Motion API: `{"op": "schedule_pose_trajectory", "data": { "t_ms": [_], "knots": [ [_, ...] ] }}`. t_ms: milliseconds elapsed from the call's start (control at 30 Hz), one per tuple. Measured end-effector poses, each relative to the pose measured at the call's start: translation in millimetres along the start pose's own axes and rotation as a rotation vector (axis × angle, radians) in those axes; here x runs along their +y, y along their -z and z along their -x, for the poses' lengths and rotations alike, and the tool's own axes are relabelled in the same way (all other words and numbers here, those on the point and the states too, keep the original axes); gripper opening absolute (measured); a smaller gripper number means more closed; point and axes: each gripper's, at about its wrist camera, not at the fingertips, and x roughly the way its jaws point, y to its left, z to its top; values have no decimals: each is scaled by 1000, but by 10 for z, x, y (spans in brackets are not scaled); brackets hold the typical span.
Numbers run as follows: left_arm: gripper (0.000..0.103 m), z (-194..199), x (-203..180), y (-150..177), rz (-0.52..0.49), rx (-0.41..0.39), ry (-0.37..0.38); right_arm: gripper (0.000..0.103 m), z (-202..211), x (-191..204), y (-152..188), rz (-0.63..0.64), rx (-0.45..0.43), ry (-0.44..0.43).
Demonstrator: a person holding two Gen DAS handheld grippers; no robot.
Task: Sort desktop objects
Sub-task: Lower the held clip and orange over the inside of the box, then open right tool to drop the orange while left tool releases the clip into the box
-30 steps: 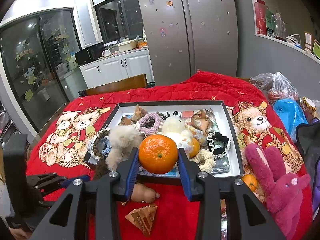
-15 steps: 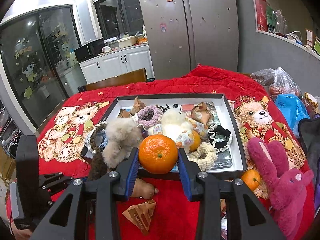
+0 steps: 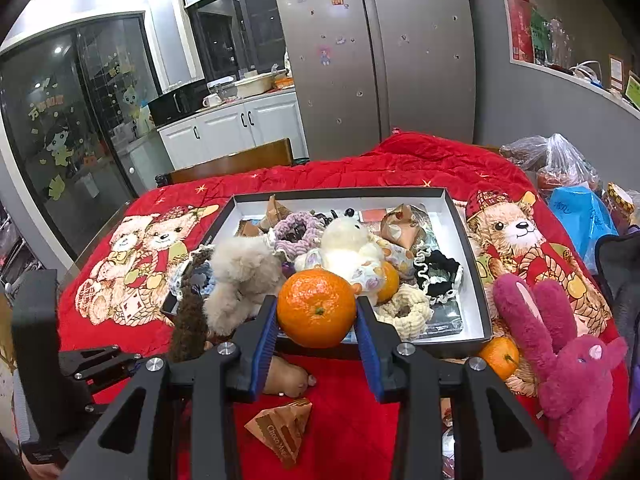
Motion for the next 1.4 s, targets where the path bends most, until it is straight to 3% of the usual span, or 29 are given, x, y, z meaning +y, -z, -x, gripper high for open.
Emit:
{"op": "schedule_pose_trajectory", "data": {
  "t_ms": [333,633,867,1067,1400],
  "knots": [
    [31,654,-55,-285,-12,-163,-39,39,289,263,-134,36,-76,-28],
    [31,832,-34,-424,4,-195,-55,39,441,409,-182,61,-105,-37],
    [31,630,61,-717,19,-185,-59,39,368,395,-292,77,-98,-21],
    [31,190,145,-1119,34,-145,-54,39,177,346,-476,98,-85,11],
    [31,-514,427,-1519,100,-85,-19,39,-542,51,-839,53,-10,33]
  ]
}}
